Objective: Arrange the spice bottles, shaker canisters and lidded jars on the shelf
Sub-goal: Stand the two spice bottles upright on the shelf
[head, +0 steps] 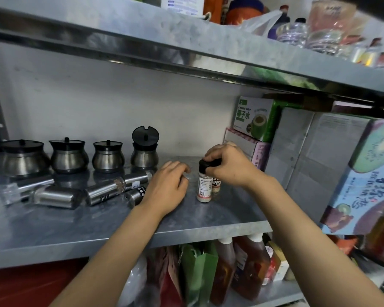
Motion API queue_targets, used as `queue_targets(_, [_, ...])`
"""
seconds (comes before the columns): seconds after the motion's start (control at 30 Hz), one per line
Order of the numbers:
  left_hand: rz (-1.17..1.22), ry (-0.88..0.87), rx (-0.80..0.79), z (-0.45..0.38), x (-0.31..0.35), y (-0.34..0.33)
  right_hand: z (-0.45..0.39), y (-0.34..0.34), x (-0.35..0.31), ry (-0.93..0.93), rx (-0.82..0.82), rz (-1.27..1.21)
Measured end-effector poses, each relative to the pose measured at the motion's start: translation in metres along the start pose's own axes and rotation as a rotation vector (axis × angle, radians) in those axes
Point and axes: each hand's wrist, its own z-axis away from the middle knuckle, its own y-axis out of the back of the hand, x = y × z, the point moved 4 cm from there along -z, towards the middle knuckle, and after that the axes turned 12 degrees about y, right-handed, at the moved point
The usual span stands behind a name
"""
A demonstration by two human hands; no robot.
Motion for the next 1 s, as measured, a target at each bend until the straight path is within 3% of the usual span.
queue_targets(0.2, [-0.016, -0.019, 0.004, 0.000, 0.001, 0.000, -0.004, 0.005, -0.001, -0.049, -0.098, -0.079])
queue_targets(0.67, [-0.046, -0.028, 0.007, 0.001, 0.004, 0.001, -0.005, 0.009, -0.018, 0.005, -0.056, 0.194])
queue_targets(0.87, [-0.052, -0.038, 0.016, 0.003, 0.004, 0.002, -0.005, 0.013, -0.020, -0.027, -0.153, 0.100])
queue_targets(1.0, [-0.060, -0.033, 0.017, 0.002, 0.004, 0.001, -0.006, 0.013, -0.020, -0.014, -0.156, 0.173])
